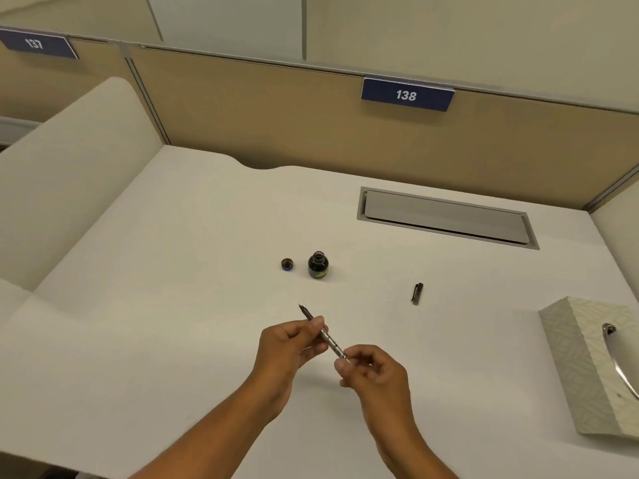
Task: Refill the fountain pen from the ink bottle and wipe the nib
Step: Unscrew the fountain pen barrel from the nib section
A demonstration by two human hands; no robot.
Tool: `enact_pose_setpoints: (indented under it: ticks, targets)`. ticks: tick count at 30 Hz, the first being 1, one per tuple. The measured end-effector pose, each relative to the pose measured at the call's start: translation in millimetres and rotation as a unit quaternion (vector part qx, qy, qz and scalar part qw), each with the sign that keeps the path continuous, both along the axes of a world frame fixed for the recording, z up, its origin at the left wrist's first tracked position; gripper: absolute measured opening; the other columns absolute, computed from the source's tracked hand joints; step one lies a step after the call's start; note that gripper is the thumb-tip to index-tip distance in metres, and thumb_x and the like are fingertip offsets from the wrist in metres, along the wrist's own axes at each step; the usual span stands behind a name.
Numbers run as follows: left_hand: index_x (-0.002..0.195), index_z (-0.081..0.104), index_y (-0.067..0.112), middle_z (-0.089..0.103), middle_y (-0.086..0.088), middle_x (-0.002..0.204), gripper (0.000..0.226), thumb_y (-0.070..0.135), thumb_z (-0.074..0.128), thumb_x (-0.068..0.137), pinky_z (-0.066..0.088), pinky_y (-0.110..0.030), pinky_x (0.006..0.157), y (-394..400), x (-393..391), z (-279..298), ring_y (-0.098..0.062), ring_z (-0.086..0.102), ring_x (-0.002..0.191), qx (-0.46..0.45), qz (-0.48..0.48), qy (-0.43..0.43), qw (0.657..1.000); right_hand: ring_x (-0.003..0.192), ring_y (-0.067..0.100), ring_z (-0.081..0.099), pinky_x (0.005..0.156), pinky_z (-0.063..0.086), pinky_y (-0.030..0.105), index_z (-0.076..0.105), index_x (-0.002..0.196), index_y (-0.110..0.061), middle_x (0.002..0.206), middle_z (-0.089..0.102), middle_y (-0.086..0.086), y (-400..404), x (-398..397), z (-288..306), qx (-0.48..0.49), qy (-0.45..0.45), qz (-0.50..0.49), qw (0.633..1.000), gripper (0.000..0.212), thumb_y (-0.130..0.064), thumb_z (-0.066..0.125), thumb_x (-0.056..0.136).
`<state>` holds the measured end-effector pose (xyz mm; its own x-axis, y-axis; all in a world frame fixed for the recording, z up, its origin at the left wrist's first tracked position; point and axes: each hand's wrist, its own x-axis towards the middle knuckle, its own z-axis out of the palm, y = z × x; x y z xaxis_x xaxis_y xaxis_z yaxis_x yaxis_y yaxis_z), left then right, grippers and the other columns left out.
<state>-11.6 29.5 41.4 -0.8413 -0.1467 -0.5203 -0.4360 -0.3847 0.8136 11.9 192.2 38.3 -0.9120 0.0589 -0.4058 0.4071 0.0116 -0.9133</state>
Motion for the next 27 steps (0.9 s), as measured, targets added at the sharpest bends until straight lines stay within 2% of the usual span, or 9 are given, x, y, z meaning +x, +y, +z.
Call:
enact_pose_setpoints:
  ticks: [2, 5, 9, 12, 14, 17, 23, 26, 27]
  targets:
    - [0.088, 0.083, -0.001, 0.078, -0.014, 0.087, 0.025, 0.023, 0.077, 0.092, 0.063, -0.035, 0.087, -6.0, 0.4, 2.4, -0.021, 0.074, 0.083, -0.008, 0.013, 0.007, 1.000, 0.065, 0.021, 0.070, 0.066, 0.063, 0.033, 0.075, 0.094, -0.013, 0.076, 0.072, 0.009, -10.7, 0.1, 6.9, -0.028, -0.026, 0.012, 0.999, 0.005, -0.017, 0.074, 0.091]
    - [0.085, 0.082, -0.002, 0.078, -0.014, 0.085, 0.026, 0.023, 0.077, 0.091, 0.063, -0.032, 0.084, -11.9, 1.1, 5.0, -0.020, 0.074, 0.081, -0.009, 0.024, 0.017, 1.000, 0.056, 0.023, 0.063, 0.053, 0.056, 0.034, 0.075, 0.089, -0.002, 0.068, 0.066, 0.014, -22.7, -1.8, 13.3, -0.056, -0.060, 0.035, 0.996, 0.034, -0.026, 0.056, 0.104]
    - [0.084, 0.082, -0.004, 0.077, -0.014, 0.084, 0.026, 0.021, 0.078, 0.090, 0.063, -0.036, 0.088, -21.2, -3.1, 8.0, -0.021, 0.072, 0.080, 0.015, 0.007, 0.009, 1.000, 0.057, 0.017, 0.065, 0.057, 0.058, 0.030, 0.079, 0.080, -0.012, 0.066, 0.069, 0.004, -30.6, -3.7, 8.7, 0.033, 0.022, -0.011, 0.999, 0.013, -0.007, 0.073, 0.091]
    - [0.085, 0.083, -0.003, 0.076, -0.016, 0.085, 0.024, 0.020, 0.078, 0.088, 0.063, -0.035, 0.087, -29.3, -9.4, 12.0, -0.023, 0.072, 0.080, 0.027, -0.004, 0.005, 1.000, 0.060, 0.018, 0.067, 0.058, 0.060, 0.033, 0.079, 0.085, -0.014, 0.068, 0.070, 0.004, -42.0, -7.4, 14.4, 0.021, 0.022, -0.043, 0.999, 0.012, -0.004, 0.083, 0.081]
    - [0.084, 0.083, -0.003, 0.076, -0.016, 0.084, 0.024, 0.020, 0.079, 0.088, 0.063, -0.032, 0.084, -34.3, -14.2, 13.9, -0.023, 0.072, 0.079, 0.027, -0.005, 0.011, 1.000, 0.058, 0.023, 0.066, 0.055, 0.058, 0.036, 0.075, 0.094, -0.008, 0.069, 0.070, 0.011, -52.4, -11.0, 19.2, -0.029, -0.024, -0.048, 0.998, 0.010, -0.017, 0.076, 0.091]
    - [0.082, 0.083, -0.003, 0.074, -0.014, 0.081, 0.025, 0.021, 0.080, 0.088, 0.063, -0.028, 0.081, -40.7, -20.3, 14.2, -0.022, 0.070, 0.076, 0.022, -0.004, 0.022, 0.999, 0.050, 0.022, 0.058, 0.048, 0.050, 0.031, 0.075, 0.088, -0.001, 0.060, 0.065, 0.010, -59.1, -14.5, 17.1, -0.017, -0.051, -0.026, 0.998, 0.038, -0.026, 0.053, 0.105]
    - [0.084, 0.083, -0.003, 0.078, -0.017, 0.088, 0.024, 0.020, 0.081, 0.086, 0.061, -0.033, 0.088, -54.5, -28.1, 13.8, -0.024, 0.073, 0.080, 0.051, -0.012, 0.016, 0.998, 0.053, 0.010, 0.061, 0.053, 0.054, 0.025, 0.080, 0.083, -0.019, 0.067, 0.070, -0.002, -69.5, -18.2, 15.1, 0.082, 0.051, -0.057, 0.994, 0.015, -0.005, 0.077, 0.087]
    - [0.082, 0.083, -0.002, 0.079, -0.018, 0.089, 0.024, 0.021, 0.081, 0.086, 0.062, -0.031, 0.085, -61.5, -30.8, 13.9, -0.024, 0.073, 0.080, 0.041, -0.011, 0.023, 0.999, 0.061, 0.018, 0.066, 0.055, 0.056, 0.033, 0.077, 0.096, -0.013, 0.076, 0.073, 0.010, -79.1, -20.9, 19.1, 0.002, 0.024, -0.074, 0.997, 0.009, -0.012, 0.069, 0.095]
    - [0.081, 0.083, -0.002, 0.079, -0.017, 0.088, 0.024, 0.021, 0.081, 0.087, 0.062, -0.031, 0.084, -62.8, -31.7, 13.9, -0.023, 0.074, 0.079, 0.036, -0.007, 0.023, 0.999, 0.059, 0.022, 0.064, 0.053, 0.054, 0.034, 0.076, 0.098, -0.008, 0.073, 0.072, 0.013, -81.8, -22.5, 18.9, -0.024, -0.005, -0.076, 0.997, 0.018, -0.018, 0.061, 0.101]
